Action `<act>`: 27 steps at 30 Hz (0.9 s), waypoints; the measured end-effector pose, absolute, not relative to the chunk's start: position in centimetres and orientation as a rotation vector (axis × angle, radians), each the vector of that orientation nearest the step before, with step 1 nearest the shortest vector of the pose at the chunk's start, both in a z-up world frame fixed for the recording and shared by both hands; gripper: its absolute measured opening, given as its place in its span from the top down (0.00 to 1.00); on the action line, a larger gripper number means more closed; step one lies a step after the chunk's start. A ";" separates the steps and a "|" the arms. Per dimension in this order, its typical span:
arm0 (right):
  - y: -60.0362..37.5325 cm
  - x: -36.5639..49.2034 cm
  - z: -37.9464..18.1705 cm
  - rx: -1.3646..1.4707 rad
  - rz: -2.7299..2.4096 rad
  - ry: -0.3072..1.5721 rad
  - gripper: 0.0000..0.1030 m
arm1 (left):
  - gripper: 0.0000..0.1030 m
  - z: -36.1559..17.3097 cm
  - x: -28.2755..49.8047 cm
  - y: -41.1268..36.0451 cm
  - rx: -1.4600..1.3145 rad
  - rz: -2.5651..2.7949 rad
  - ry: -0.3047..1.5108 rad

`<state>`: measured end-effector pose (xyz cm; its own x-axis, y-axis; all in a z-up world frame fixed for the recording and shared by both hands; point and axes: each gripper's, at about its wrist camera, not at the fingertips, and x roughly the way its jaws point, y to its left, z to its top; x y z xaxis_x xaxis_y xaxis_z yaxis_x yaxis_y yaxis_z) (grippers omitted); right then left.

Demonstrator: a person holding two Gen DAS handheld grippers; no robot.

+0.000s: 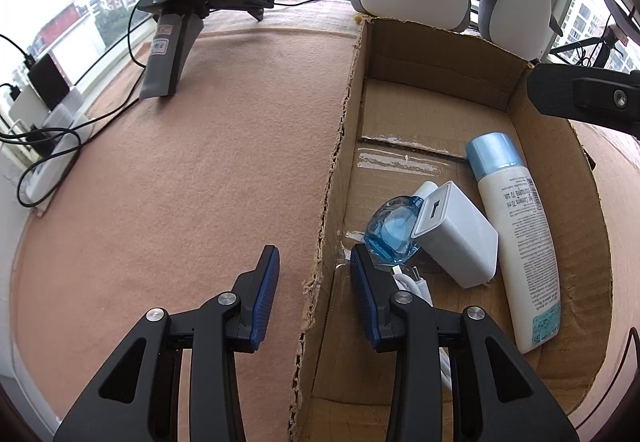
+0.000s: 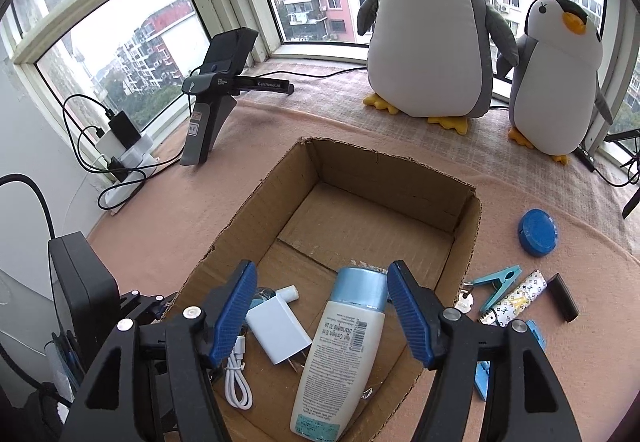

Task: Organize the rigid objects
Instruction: 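Carry the charger plug with the right tool into the box and release, then move the right tool to the black cylinder and grasp it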

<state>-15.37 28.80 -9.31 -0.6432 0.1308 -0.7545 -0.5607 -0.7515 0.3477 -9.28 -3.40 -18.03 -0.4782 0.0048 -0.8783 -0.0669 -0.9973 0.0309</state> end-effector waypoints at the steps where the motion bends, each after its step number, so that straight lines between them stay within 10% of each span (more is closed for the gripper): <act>1: 29.0 -15.1 -9.3 -1.033 2.398 0.810 0.38 | 0.65 -18.0 -9.3 -3.4 -1.583 2.664 0.095; 27: 39.0 -2.7 -14.5 -1.076 2.123 0.774 0.38 | 0.65 -18.1 -9.5 -3.2 -1.592 2.670 0.145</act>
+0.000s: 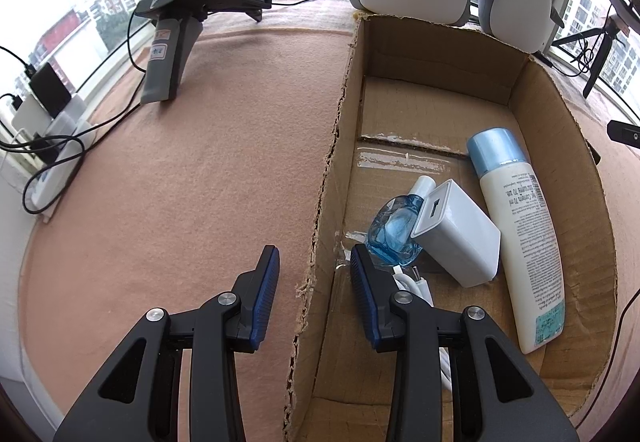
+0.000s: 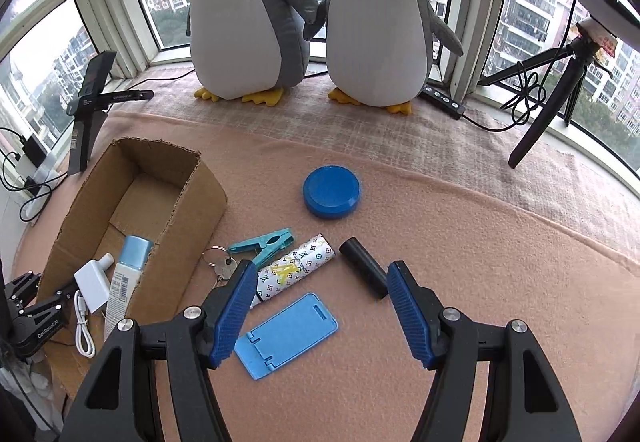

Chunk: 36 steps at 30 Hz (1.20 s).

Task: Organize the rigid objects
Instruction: 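Move the right tool to the black cylinder and grasp it, then carry the black cylinder with the right tool into the box and release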

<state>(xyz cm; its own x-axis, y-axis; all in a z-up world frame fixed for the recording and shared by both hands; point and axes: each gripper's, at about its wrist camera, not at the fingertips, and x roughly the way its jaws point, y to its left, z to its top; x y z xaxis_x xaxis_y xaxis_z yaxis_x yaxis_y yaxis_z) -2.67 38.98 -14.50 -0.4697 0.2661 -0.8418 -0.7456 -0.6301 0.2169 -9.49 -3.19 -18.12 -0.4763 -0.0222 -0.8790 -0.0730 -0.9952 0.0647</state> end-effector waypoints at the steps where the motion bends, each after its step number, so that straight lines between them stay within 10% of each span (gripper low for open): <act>1: 39.3 -2.5 -14.9 -1.087 2.114 0.769 0.40 | 0.65 -18.1 -9.5 -3.2 -1.593 2.671 0.148; 36: 41.8 -3.8 -20.0 -1.219 2.010 0.794 0.86 | 0.65 -18.1 -9.6 -3.2 -1.600 2.672 0.152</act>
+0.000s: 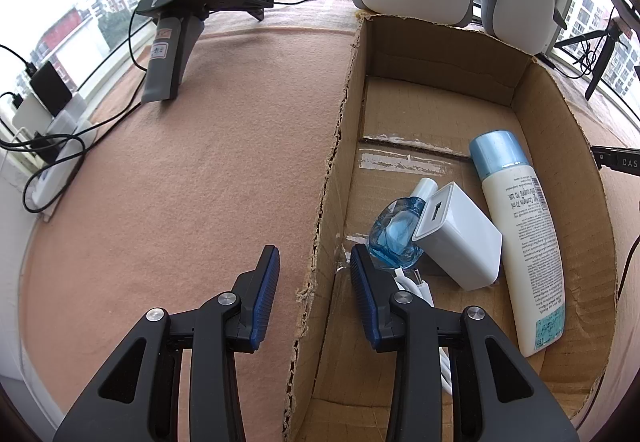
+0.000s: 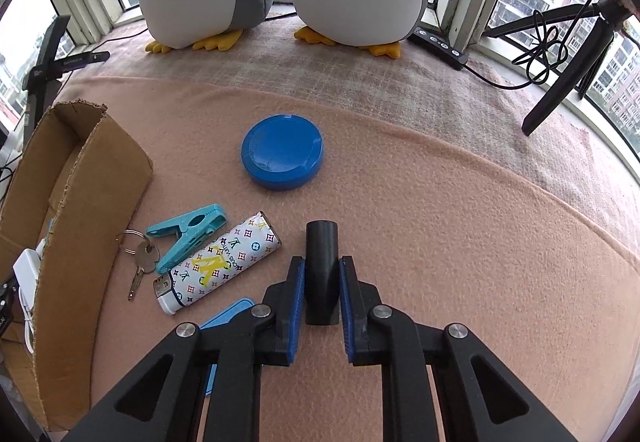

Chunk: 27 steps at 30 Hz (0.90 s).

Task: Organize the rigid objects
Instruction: 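Carry the black cylinder with the right tool into the box and release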

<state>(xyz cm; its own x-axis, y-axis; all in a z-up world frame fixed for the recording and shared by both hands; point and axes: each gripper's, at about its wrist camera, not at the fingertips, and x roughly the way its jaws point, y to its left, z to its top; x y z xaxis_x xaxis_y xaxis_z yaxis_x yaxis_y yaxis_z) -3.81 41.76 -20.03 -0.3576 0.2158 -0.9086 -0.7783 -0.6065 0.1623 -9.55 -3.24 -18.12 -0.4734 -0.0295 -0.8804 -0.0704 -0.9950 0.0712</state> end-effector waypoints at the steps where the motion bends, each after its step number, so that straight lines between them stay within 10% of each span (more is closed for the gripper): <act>1: 41.7 -3.7 -19.9 -1.210 2.006 0.799 0.86 | 0.65 -18.1 -9.5 -3.3 -1.599 2.672 0.151; 27: 30.0 -9.1 -8.9 -0.979 2.293 0.873 0.86 | 0.65 -18.2 -9.6 -3.0 -1.591 2.672 0.149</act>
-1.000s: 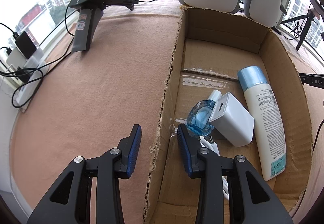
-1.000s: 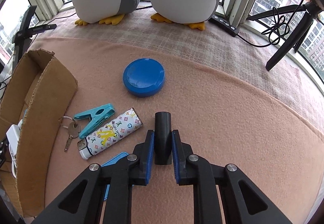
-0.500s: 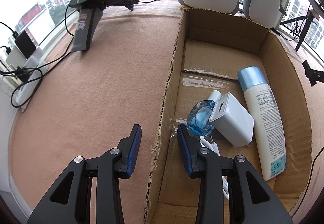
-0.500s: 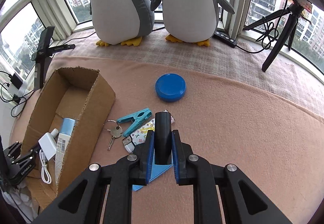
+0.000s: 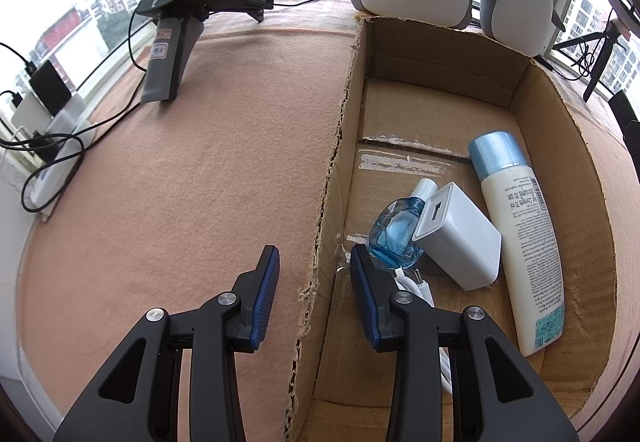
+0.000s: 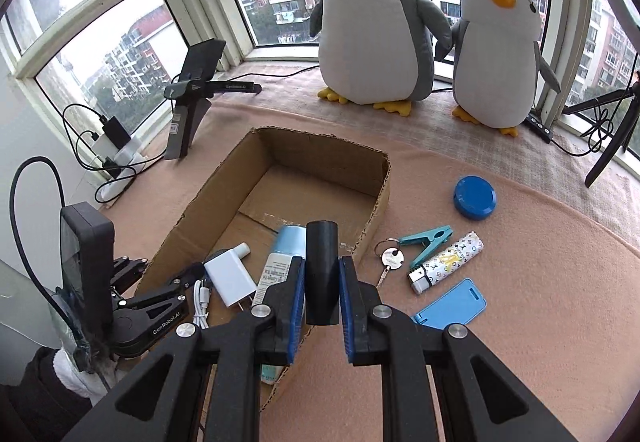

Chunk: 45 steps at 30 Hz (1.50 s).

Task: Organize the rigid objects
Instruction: 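Carry the black cylinder with the right tool into the box and release, then move the right tool to the blue phone stand and grasp it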

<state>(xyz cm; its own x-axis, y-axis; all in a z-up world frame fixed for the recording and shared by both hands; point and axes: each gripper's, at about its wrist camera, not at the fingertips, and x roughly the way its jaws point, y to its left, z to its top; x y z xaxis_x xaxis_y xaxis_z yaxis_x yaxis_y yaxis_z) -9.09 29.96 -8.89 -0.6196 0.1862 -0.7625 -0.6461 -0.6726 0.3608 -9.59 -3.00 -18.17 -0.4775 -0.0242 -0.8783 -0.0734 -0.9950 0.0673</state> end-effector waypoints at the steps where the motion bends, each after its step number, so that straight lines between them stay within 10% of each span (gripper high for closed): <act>1: 29.5 -9.5 -8.8 -0.986 2.304 0.869 0.86 | 0.65 -18.2 -9.6 -3.0 -1.590 2.672 0.148; 21: 25.4 -14.1 -10.0 -1.067 2.384 0.883 0.85 | 0.65 -18.1 -9.5 -3.0 -1.589 2.672 0.143; 26: 25.0 -13.9 -9.5 -1.050 2.381 0.841 0.52 | 0.65 -18.1 -9.5 -3.0 -1.588 2.672 0.142; 45: 28.8 -7.5 -9.9 -0.907 2.179 0.948 0.52 | 0.65 -18.0 -9.5 -2.9 -1.584 2.672 0.136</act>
